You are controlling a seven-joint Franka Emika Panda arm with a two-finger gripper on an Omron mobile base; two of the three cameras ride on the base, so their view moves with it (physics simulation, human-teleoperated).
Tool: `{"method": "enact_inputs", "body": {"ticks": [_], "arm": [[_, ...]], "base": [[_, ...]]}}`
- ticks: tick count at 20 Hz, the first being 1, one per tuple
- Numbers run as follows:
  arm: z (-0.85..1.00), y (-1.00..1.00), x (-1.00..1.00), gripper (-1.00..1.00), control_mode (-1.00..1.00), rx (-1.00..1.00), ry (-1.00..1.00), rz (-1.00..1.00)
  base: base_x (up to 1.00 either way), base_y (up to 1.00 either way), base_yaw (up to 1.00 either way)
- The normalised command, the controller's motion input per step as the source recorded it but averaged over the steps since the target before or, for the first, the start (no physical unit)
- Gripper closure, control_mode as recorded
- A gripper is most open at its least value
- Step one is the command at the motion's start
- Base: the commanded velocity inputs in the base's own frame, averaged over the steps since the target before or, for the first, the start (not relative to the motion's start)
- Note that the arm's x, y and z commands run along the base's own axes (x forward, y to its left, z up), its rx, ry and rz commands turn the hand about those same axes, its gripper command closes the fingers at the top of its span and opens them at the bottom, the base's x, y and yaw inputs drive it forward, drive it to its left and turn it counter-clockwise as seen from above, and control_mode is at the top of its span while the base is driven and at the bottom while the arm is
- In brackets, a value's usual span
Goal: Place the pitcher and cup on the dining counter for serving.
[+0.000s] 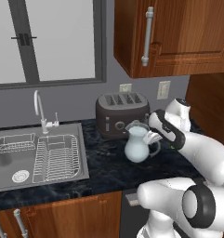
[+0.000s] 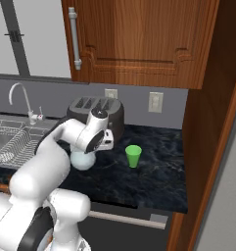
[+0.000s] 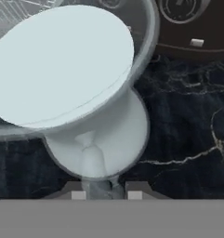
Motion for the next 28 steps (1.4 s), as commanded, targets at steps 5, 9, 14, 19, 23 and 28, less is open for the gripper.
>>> {"method": "enact_inputs", "body": {"ticks": [5,9,14,19,23,28], "arm": [[0.3,0.03,-0.71,1.0,-1.0,0.0,-0.16,0.0],[0.52,0.11,-0.7,1.0,-1.0,0.0,-0.18,0.0],[0.69,0.23,-0.52,1.0,-1.0,0.0,-0.13,0.0],[0.86,0.29,-0.33,1.0,-1.0,0.0,-0.04,-0.04],[1.0,0.28,-0.27,1.0,-1.0,-0.04,0.0,-0.02],[1.0,0.08,-0.24,1.0,-1.0,-0.04,0.0,-0.03]], "base": [[0.0,0.0,0.0],[0.0,0.0,0.0],[0.0,0.0,0.0],[0.0,0.0,0.0],[0.0,0.0,0.0],[0.0,0.0,0.0]]}}
